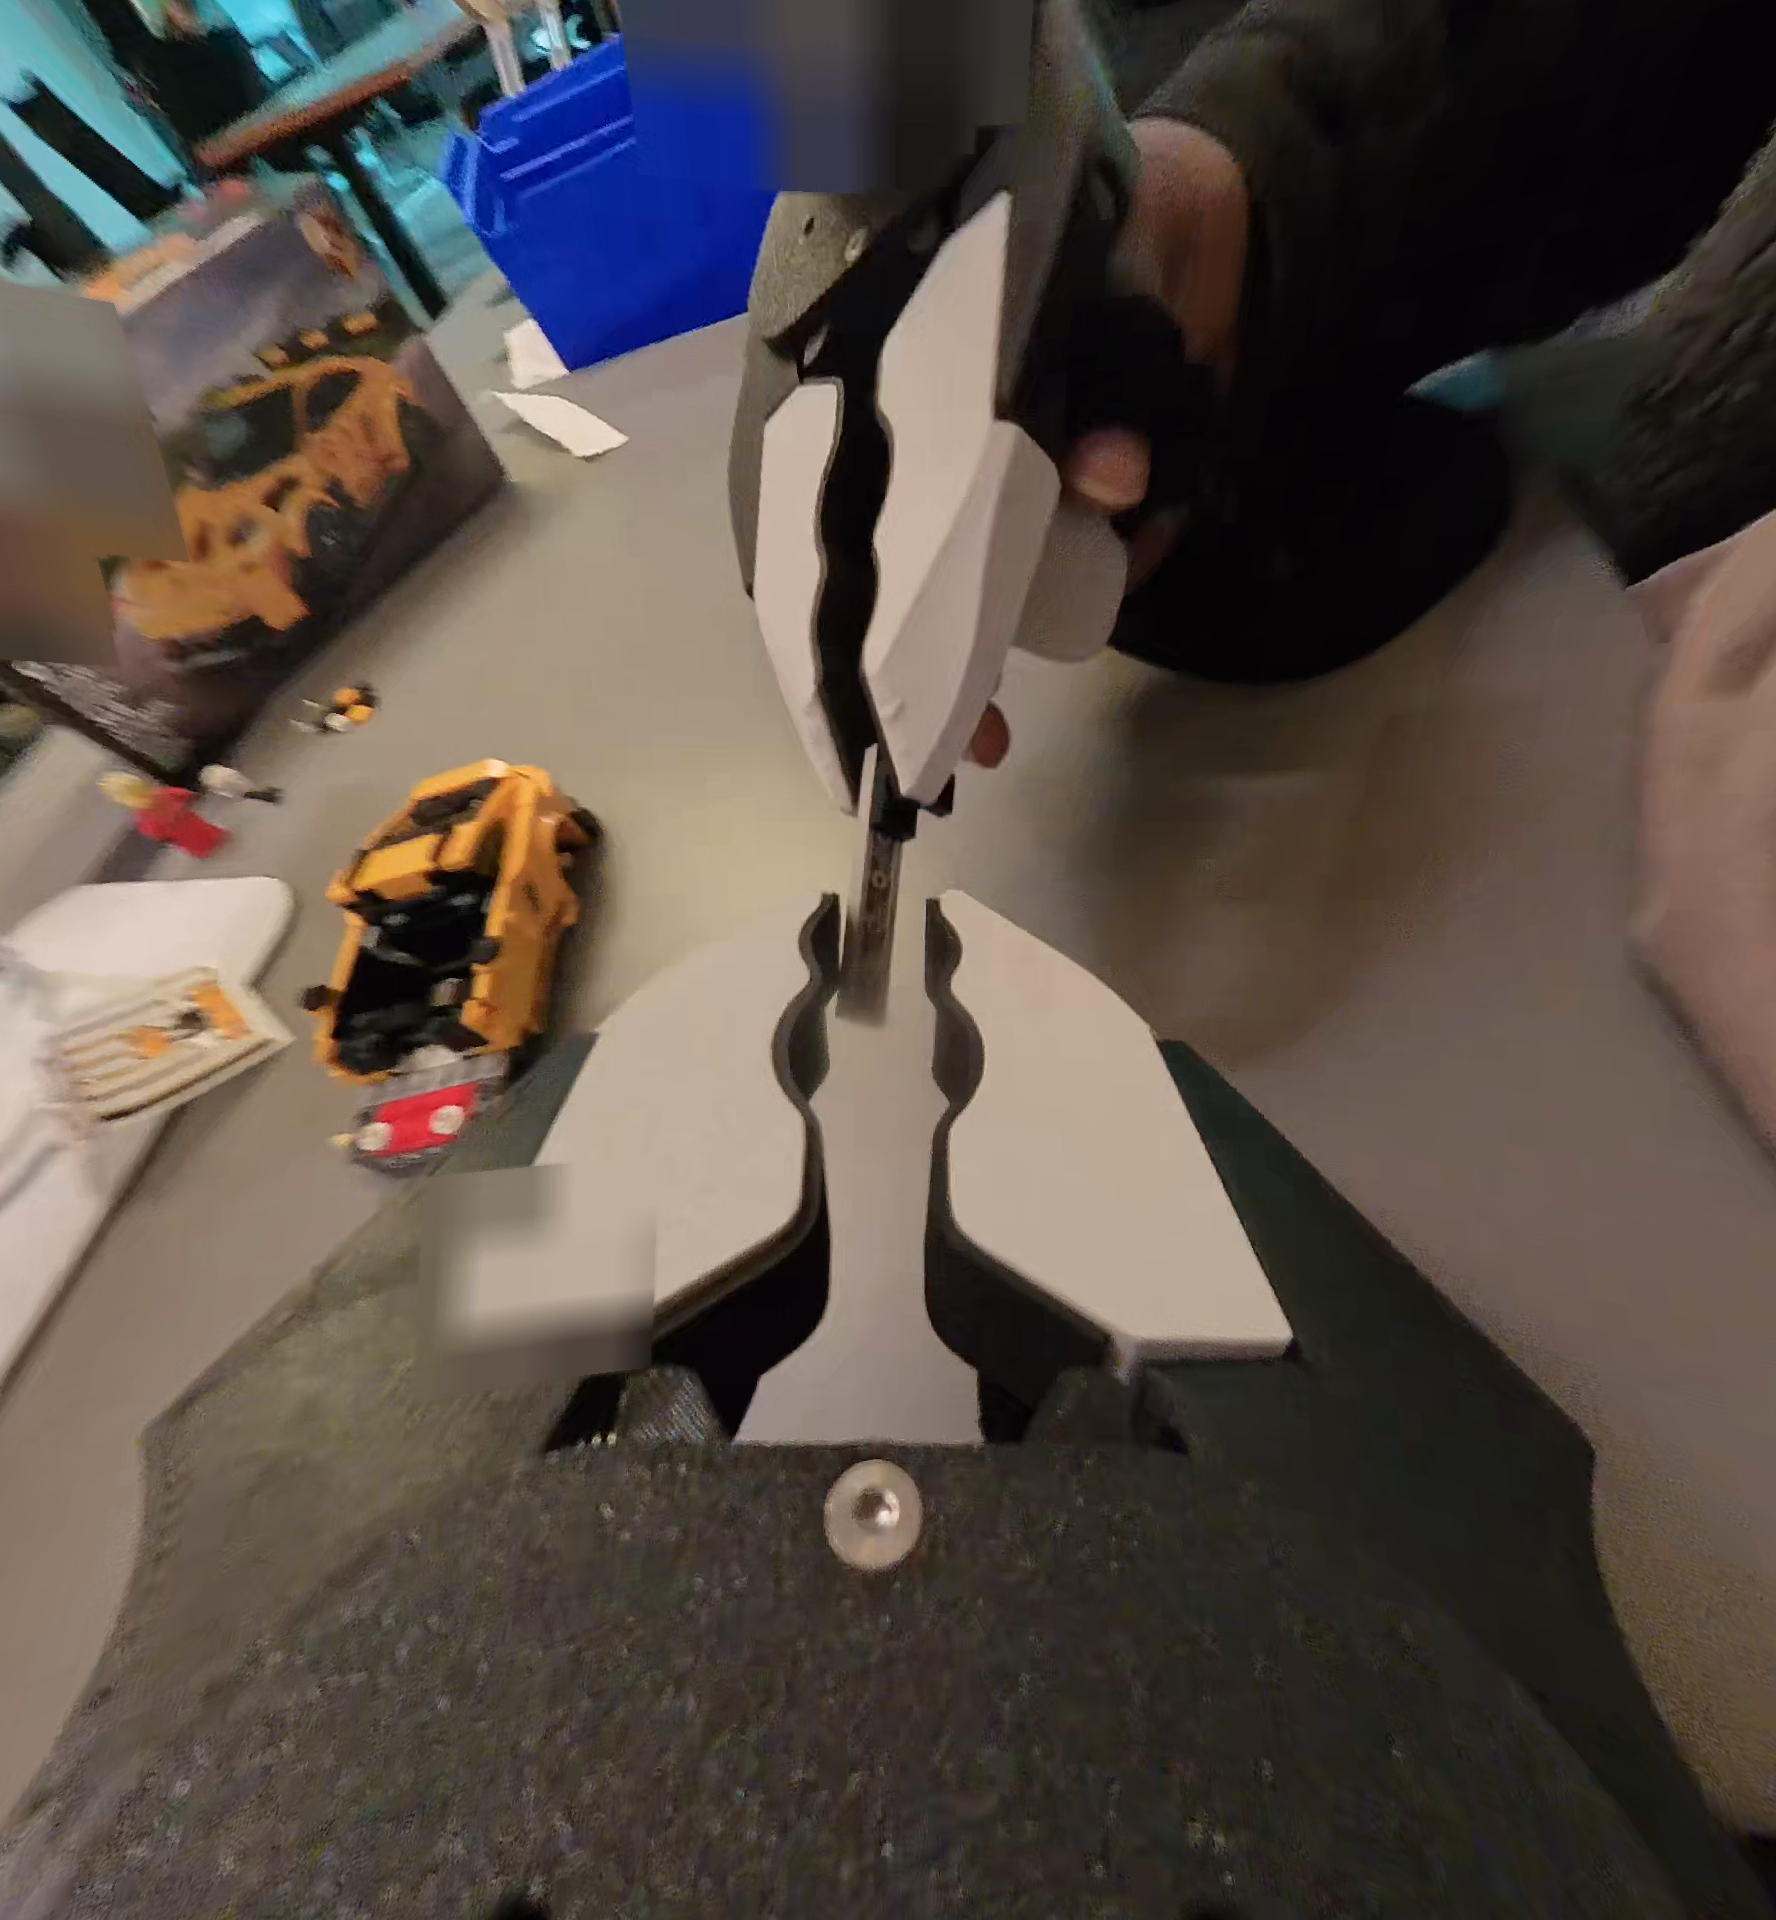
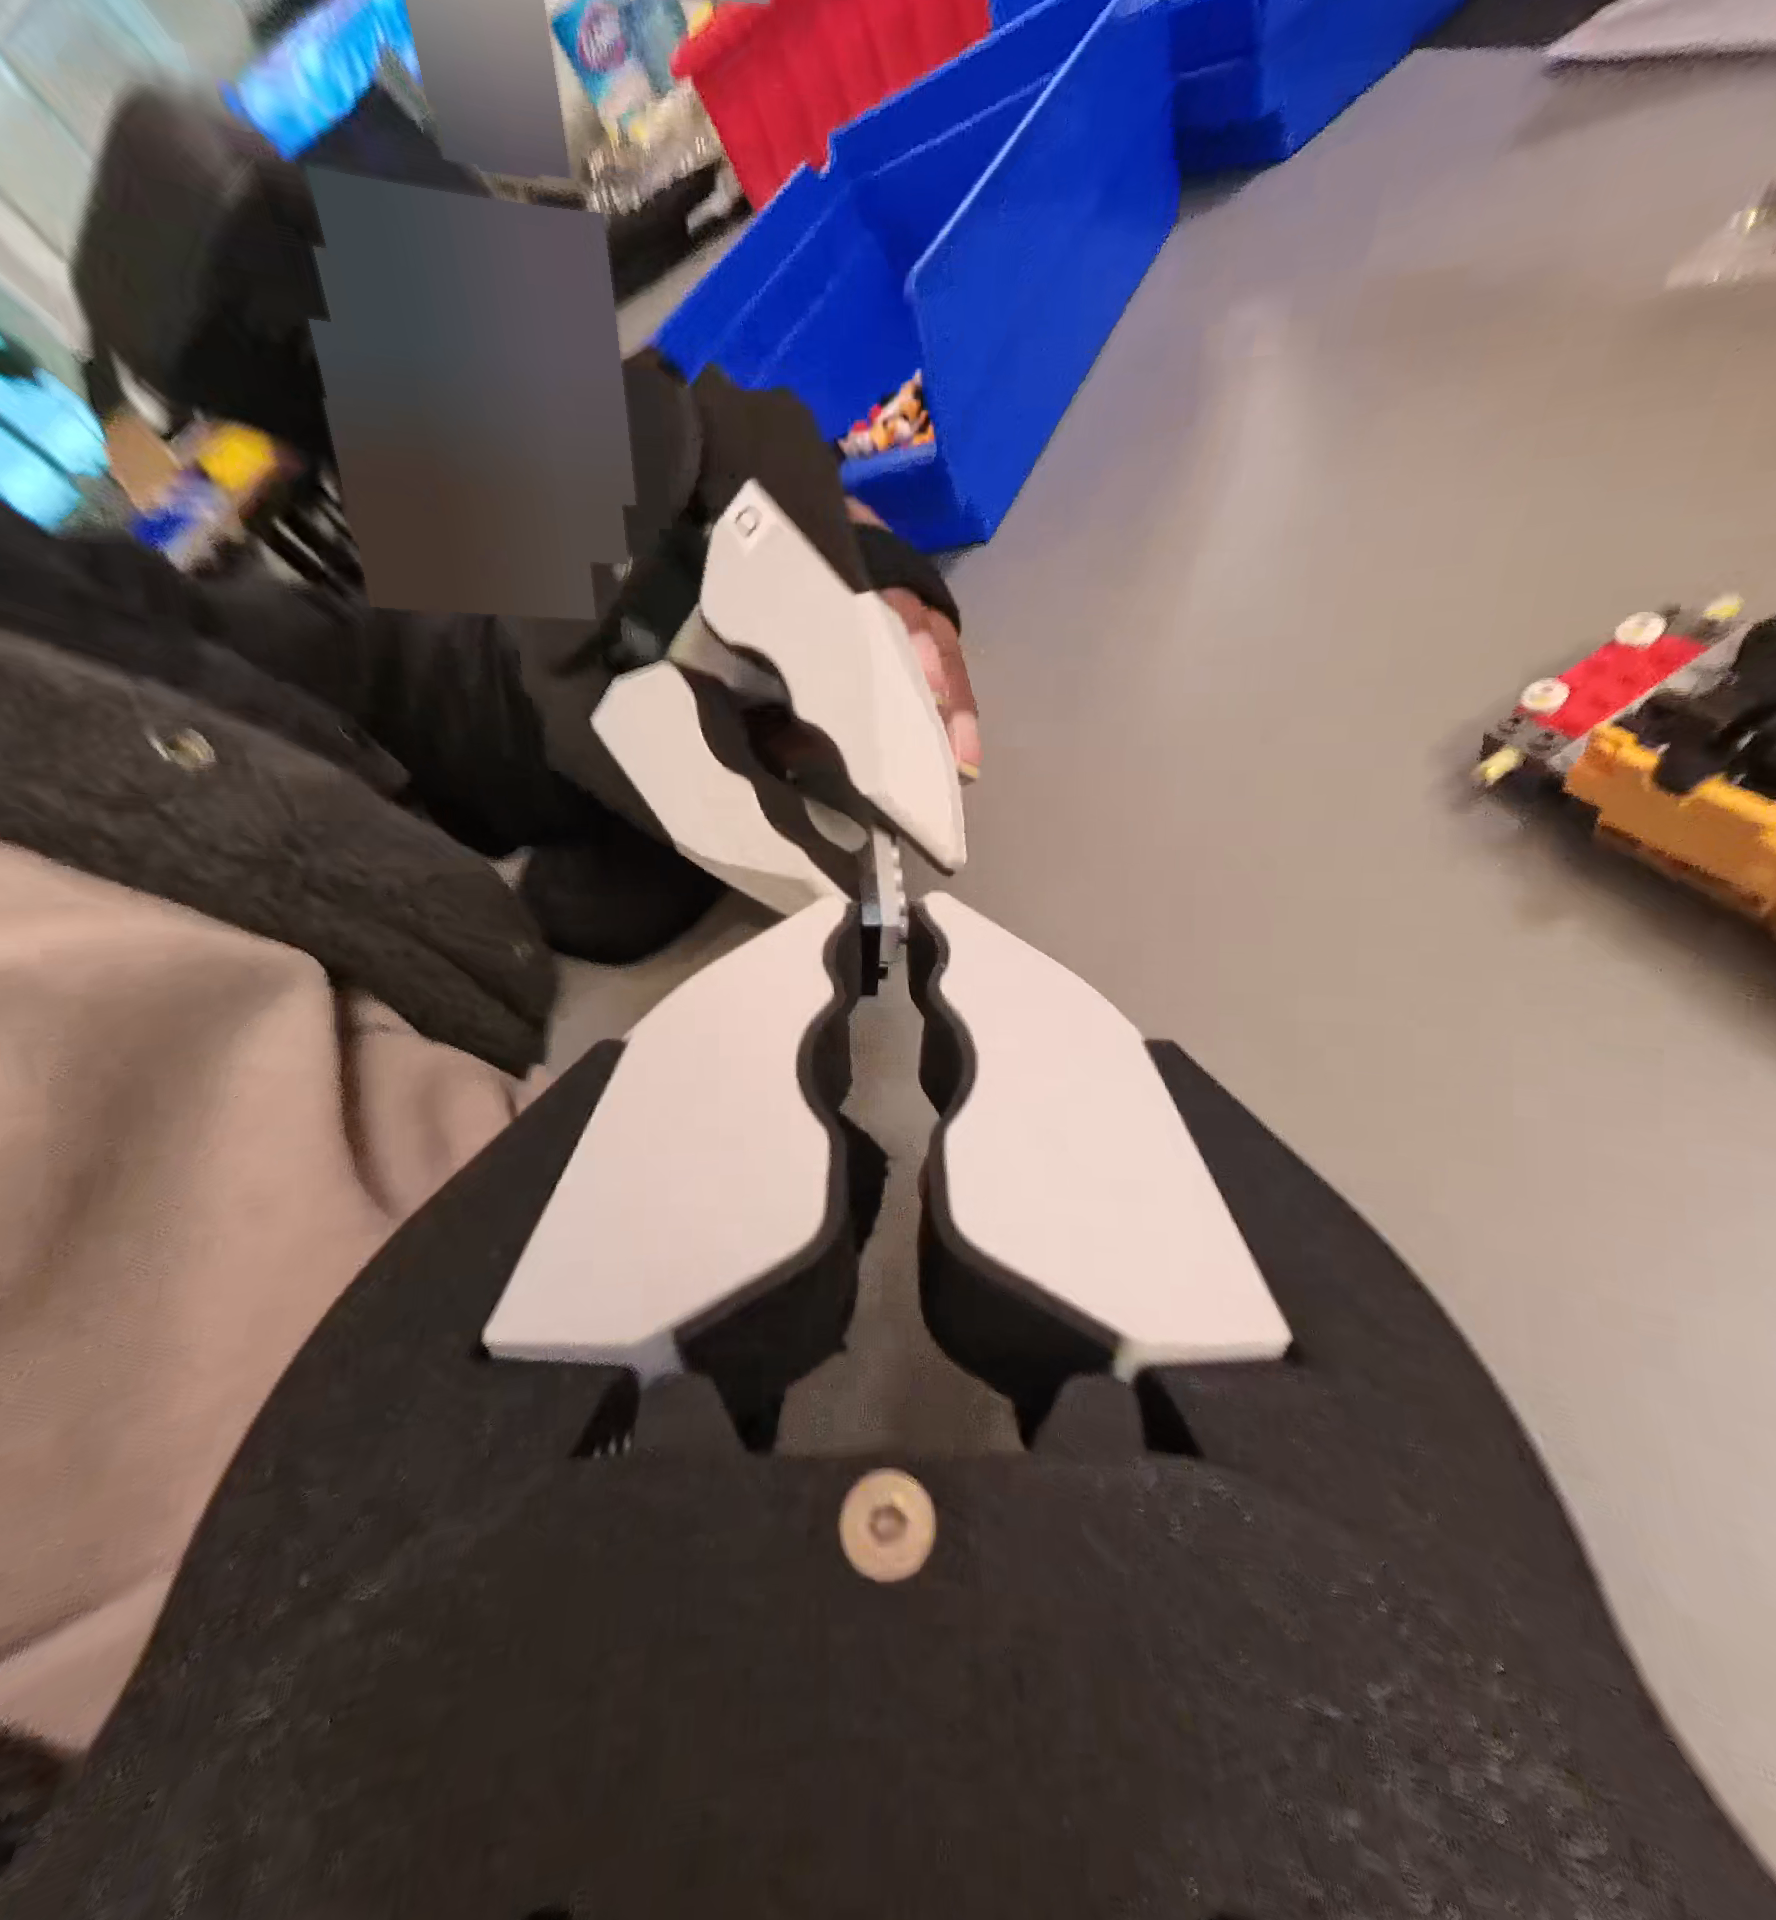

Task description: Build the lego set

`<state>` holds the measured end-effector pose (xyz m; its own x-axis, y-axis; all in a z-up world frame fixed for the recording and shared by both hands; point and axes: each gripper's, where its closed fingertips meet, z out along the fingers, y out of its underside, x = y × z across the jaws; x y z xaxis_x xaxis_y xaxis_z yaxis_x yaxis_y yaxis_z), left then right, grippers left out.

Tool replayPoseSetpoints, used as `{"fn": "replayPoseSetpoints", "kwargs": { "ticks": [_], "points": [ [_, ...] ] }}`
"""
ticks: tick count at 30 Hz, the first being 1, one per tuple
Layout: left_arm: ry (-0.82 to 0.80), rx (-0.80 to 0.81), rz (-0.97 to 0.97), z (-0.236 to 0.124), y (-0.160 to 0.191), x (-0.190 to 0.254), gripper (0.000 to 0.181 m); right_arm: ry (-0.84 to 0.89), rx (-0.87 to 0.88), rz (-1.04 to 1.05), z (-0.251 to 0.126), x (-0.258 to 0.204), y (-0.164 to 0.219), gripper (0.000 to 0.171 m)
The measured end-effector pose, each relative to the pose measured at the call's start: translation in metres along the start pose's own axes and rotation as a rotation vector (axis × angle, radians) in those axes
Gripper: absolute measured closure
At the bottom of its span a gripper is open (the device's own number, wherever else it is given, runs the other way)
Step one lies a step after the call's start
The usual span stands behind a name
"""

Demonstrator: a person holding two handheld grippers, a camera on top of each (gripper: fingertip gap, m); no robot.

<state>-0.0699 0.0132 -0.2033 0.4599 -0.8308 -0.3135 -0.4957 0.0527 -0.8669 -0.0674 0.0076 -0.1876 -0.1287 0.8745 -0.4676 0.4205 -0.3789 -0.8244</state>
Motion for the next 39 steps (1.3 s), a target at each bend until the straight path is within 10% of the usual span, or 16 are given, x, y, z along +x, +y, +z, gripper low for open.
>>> {"fn": "replayPoseSetpoints", "kwargs": {
  "ticks": [9,21,39],
  "points": [
    [-0.090,-0.031,0.094,-0.004,-0.003,-0.007,0.173,-0.130,0.084,0.305,-0.001,0.001,-0.007,0.163],
    [0.211,-0.072,-0.280,0.003,0.012,0.016,0.173,0.146,-0.203,-0.604,0.002,0.005,0.022,0.135],
    [0.246,-0.088,-0.303,0.005,0.016,0.020,0.173,0.105,-0.296,-0.630,0.009,0.010,0.035,0.143]
  ]
}}
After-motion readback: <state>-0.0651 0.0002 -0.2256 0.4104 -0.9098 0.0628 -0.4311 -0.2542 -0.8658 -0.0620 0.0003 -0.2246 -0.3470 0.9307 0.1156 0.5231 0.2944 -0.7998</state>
